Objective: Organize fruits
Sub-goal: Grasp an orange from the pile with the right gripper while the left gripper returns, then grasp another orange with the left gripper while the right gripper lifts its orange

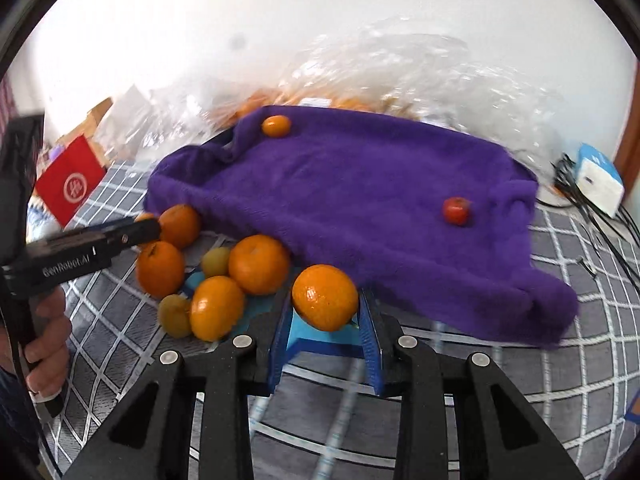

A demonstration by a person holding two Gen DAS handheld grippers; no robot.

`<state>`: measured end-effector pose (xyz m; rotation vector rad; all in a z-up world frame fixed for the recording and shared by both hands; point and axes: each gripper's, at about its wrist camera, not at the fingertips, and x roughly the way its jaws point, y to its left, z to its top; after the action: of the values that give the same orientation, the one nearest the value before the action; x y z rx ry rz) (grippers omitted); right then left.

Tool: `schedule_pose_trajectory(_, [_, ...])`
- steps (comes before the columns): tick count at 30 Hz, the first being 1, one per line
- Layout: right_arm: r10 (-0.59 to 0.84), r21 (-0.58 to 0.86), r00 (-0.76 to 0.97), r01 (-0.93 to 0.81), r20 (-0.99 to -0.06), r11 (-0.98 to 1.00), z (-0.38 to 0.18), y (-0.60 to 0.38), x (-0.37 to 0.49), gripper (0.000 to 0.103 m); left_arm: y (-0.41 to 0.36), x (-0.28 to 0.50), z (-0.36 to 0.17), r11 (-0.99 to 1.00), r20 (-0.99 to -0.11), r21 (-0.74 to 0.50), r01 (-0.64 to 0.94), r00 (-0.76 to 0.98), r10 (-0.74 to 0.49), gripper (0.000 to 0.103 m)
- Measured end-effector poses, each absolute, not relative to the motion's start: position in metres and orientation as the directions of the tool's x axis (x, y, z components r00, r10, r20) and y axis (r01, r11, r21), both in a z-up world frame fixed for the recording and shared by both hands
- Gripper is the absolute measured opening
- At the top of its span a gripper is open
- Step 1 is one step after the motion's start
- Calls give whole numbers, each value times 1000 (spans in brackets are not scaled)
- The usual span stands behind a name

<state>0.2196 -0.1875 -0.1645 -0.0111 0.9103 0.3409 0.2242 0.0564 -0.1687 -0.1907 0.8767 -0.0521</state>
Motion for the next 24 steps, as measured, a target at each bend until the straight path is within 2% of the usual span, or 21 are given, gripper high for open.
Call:
schedule_pose_trajectory(1, [287, 147, 559, -283, -778, 948, -165, -193, 221, 33, 57, 224, -170, 980, -758, -194, -35, 640, -127, 52])
schedule_pose_trajectory(4, [284, 169, 536, -253, -795, 953, -170, -204, 227, 33, 56, 222, -170, 983, -752, -185, -23, 647, -126, 49])
schedule_pose_trajectory(9, [280, 190, 488, -226, -827, 955, -181, -206, 236, 33, 54, 220, -165, 991, -742, -133, -29, 665, -80, 31])
schedule_pose_trajectory(13, [266, 170, 499, -229, -825, 958, -181, -202, 234, 33, 59, 223, -167, 986, -753, -167, -28, 649, -109, 31])
schedule_pose_trajectory(24, [282, 196, 501, -218, -818, 956, -183, -204, 237, 34, 53, 224, -177, 989, -767, -147, -15, 633, -104, 33])
